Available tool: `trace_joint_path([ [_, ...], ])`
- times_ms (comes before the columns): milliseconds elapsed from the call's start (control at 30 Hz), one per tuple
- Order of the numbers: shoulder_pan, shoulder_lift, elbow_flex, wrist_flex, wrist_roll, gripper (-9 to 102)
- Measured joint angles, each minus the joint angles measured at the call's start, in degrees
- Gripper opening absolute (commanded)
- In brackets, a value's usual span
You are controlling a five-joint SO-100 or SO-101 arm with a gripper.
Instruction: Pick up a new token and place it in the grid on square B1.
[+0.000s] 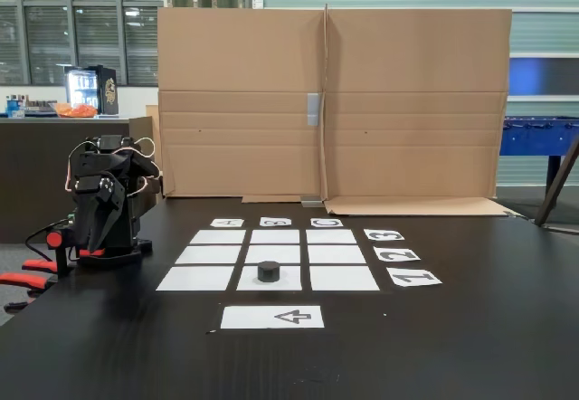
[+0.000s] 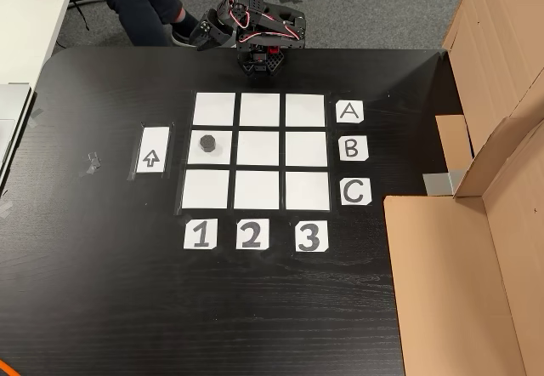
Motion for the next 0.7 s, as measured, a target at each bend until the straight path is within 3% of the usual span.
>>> trace_joint_path([
  [700,-0.5,0.0,0.0,0.0,-1.2,7],
])
